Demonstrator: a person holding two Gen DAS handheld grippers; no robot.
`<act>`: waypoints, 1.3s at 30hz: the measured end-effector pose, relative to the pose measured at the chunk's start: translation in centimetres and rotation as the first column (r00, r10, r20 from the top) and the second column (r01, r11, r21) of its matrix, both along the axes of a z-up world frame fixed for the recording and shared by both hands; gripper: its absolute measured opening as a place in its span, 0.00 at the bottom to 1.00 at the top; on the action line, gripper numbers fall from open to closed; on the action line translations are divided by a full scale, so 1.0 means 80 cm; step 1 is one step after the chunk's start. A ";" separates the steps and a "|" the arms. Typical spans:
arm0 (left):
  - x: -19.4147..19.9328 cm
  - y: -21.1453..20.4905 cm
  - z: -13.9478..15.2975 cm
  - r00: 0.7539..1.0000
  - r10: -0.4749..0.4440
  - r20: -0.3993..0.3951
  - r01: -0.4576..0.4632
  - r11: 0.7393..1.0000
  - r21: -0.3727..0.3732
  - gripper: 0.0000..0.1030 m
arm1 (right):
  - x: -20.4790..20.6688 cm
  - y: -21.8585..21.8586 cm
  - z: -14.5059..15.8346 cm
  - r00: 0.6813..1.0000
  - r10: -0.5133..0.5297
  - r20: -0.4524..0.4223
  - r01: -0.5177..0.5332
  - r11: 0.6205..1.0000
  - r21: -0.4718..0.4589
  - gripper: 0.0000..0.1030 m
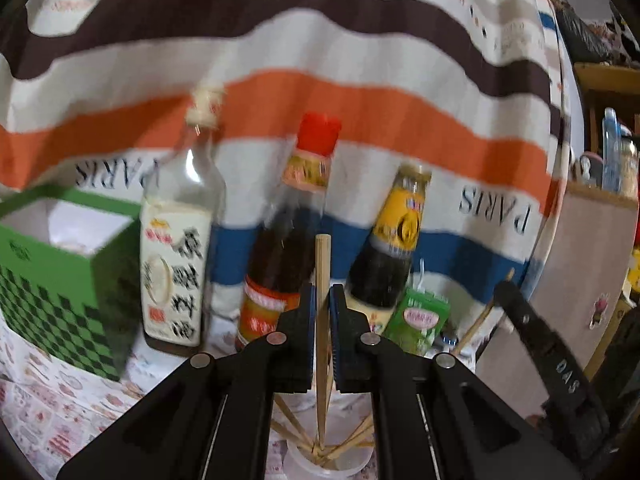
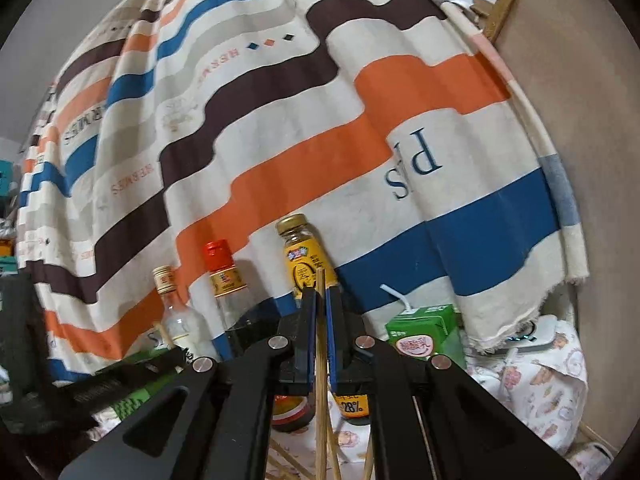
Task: Organize utensils
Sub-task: 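Lower both chopsticks into the clear cup and open both grippers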
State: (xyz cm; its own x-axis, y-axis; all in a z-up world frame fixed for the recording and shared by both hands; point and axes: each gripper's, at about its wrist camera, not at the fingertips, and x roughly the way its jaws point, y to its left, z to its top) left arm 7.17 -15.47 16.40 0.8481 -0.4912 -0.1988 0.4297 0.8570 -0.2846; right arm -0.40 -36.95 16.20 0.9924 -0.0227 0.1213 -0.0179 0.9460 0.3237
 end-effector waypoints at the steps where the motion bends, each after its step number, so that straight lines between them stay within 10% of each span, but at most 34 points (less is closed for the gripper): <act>1: 0.001 -0.003 -0.006 1.000 -0.003 -0.006 0.004 1.000 0.005 0.06 | 0.002 0.001 -0.002 1.000 -0.006 -0.003 0.006 1.000 -0.009 0.05; 13: 0.014 -0.021 -0.046 0.997 -0.007 -0.082 0.012 0.998 0.062 0.06 | 0.053 0.017 -0.021 0.972 0.072 -0.222 -0.100 0.988 -0.119 0.06; 39: 0.033 -0.044 -0.083 0.992 0.017 -0.127 0.007 0.983 0.183 0.07 | 0.102 -0.005 -0.049 0.874 0.087 -0.478 -0.128 0.990 -0.054 0.06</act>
State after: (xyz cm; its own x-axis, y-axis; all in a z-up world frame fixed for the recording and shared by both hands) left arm 9.78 -18.97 9.78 0.8124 -0.4322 -0.3914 0.3954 0.9017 -0.1750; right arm 7.76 -37.34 12.28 0.9271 0.0771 -0.3669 0.0149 0.9703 0.2414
